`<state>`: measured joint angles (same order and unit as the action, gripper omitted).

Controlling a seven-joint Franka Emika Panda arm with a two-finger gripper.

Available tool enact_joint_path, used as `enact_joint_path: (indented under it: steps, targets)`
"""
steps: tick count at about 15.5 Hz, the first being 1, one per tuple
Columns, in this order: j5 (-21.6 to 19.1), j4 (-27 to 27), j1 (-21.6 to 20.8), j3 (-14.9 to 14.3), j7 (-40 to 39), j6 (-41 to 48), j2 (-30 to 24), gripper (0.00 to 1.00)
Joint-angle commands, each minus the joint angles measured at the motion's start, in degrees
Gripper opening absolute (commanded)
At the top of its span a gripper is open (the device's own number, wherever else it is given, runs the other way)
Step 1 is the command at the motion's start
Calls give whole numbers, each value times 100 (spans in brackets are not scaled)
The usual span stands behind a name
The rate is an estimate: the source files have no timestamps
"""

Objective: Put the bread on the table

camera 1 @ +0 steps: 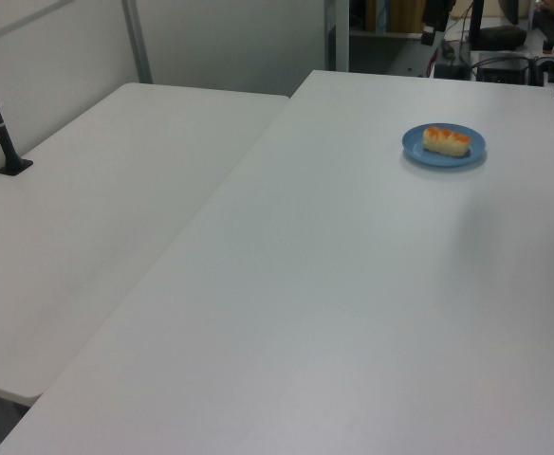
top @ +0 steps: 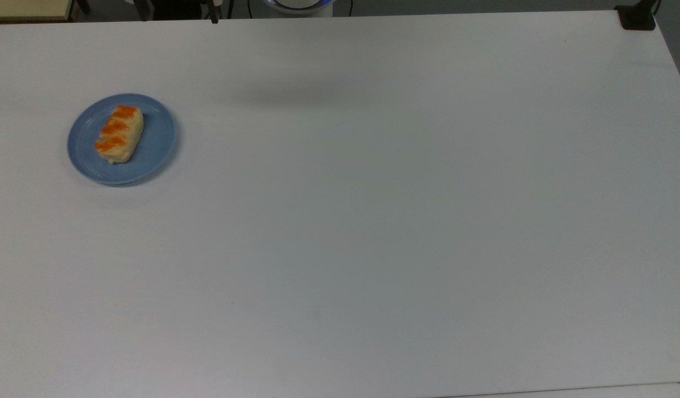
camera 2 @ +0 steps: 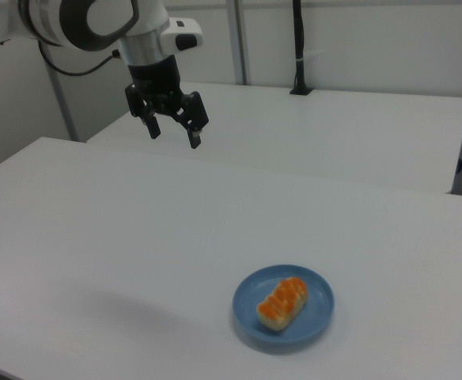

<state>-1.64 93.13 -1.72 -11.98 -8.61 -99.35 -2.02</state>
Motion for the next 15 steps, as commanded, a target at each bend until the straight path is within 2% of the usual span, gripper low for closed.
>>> enact_joint_path:
  steps: [1, 10, 11, 13, 15]
  targets:
    - [50, -32, 136, 55, -71, 257, -9, 100]
    - [102, -32, 145, 55, -114, 276, 0, 100]
    - [259, -32, 163, 55, -114, 293, 8, 100]
    - [890, 143, 259, 55, -193, 311, -35, 100]
    - [1208, 258, 364, 38, -526, 311, -1, 100]
